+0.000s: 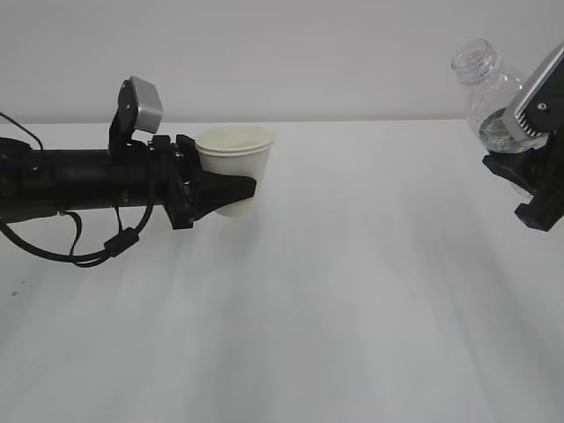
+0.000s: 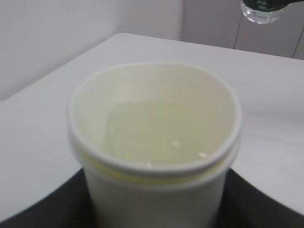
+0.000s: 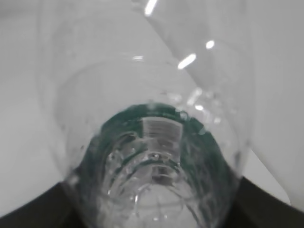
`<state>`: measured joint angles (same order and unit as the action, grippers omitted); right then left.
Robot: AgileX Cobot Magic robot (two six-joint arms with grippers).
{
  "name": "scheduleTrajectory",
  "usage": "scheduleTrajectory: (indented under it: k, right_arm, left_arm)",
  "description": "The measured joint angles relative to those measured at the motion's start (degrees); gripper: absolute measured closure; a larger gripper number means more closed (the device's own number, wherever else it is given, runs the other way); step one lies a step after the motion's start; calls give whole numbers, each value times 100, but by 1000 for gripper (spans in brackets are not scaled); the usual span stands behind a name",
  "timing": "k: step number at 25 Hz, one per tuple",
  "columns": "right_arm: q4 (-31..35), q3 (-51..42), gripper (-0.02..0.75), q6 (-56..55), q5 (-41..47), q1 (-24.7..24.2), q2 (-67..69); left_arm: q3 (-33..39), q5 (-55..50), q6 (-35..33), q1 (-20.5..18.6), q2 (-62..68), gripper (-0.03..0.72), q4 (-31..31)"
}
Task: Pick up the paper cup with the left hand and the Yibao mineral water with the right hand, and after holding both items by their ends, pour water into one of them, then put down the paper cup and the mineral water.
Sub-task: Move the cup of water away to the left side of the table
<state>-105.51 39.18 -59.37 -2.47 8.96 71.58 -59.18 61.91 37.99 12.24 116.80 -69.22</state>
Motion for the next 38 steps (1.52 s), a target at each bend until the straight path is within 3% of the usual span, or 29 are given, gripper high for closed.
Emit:
scheduleTrajectory:
  k: [27, 38]
  right_arm:
    - [10, 0, 305, 0, 0, 0, 0]
    - [10, 0, 305, 0, 4, 0, 0]
  left_arm:
    - [236, -67, -88, -1034, 0, 284, -13]
    - [438, 219, -613, -1395, 98, 284, 276]
